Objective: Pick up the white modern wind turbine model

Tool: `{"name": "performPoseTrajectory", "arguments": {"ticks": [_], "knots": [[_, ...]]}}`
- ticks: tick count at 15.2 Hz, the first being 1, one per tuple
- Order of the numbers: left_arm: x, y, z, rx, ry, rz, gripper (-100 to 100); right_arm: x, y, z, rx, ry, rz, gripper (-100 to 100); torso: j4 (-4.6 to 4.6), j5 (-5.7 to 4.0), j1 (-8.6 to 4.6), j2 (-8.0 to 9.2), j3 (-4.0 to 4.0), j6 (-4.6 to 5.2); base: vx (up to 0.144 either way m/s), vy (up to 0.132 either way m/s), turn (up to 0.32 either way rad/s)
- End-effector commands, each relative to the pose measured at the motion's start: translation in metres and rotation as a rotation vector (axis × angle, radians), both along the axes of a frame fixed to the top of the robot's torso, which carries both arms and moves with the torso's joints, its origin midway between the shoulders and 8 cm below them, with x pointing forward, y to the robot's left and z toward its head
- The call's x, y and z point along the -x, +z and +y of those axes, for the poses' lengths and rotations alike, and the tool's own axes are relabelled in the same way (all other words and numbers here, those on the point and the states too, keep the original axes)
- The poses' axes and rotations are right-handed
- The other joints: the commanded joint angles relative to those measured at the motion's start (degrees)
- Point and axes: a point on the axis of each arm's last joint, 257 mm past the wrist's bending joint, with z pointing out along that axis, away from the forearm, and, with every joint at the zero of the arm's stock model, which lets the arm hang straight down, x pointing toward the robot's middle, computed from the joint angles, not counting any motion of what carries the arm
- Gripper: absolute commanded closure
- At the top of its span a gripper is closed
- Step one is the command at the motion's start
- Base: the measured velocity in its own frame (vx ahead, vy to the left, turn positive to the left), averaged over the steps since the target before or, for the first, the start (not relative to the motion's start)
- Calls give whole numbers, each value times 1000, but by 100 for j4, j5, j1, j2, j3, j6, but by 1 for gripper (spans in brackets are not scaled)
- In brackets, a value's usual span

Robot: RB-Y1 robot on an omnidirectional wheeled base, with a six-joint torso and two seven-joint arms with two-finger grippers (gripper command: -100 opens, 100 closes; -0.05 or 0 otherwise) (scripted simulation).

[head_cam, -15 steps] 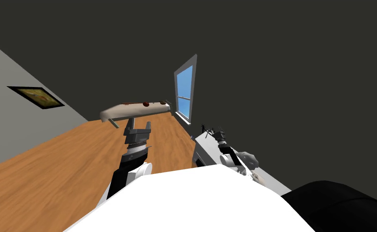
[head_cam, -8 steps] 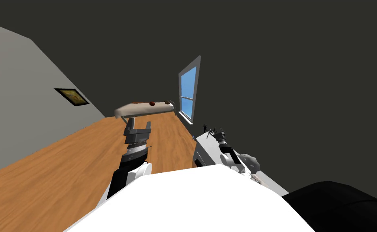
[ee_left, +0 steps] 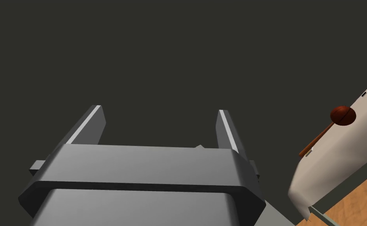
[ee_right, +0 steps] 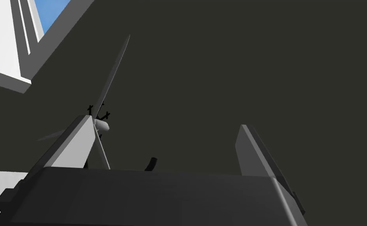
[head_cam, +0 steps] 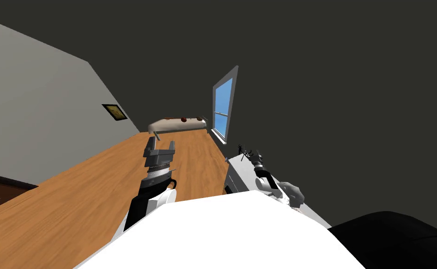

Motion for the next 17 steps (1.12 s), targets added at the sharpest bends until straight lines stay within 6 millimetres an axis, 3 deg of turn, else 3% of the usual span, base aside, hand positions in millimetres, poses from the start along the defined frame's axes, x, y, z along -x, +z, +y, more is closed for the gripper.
{"name": "performPoseTrajectory", "arguments": {"ticks": [1, 4, 6, 17], "knots": [[0, 0, 0, 0, 0, 0, 0, 0, -8, -7, -51, -7, 1, -100, 0, 0, 0, 0, 0, 0, -42, -46, 192], [0, 0, 0, 0, 0, 0, 0, -2, -25, -22, -156, -32, 6, -100, 0, 0, 1, -1, -1, 1, -54, -44, 217], [0, 0, 0, 0, 0, 0, 0, -1, -26, -22, -173, -30, 4, -100, 0, 0, 0, 0, 0, 1, -44, -42, 117], [0, 0, 0, 0, 0, 0, 0, -1, -75, -52, -495, -101, -12, -100, -7, -20, -57, -14, -10, 7, -39, -43, 174]]}}
